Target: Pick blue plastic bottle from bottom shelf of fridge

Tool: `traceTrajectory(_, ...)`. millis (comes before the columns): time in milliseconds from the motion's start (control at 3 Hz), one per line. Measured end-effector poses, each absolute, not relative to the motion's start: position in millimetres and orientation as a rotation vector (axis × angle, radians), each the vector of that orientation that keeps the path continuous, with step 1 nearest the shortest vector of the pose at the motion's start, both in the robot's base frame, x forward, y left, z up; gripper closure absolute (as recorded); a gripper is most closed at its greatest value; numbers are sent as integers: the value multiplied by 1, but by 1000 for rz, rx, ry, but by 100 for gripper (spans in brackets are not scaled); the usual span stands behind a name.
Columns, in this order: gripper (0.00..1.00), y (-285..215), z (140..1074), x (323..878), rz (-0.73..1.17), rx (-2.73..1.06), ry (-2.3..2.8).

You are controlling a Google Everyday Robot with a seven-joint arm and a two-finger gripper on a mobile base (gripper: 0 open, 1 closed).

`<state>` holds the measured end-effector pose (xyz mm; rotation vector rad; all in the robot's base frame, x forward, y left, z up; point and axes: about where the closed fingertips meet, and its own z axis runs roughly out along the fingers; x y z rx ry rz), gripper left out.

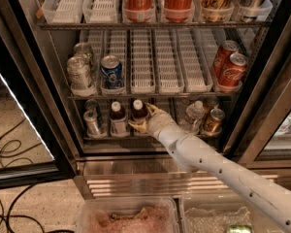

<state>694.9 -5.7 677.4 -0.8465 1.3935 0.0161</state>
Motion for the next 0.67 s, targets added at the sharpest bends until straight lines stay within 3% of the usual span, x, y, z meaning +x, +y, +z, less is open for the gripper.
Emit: traceTrajectory(667, 100, -6, 721, 673, 36, -884, 1311)
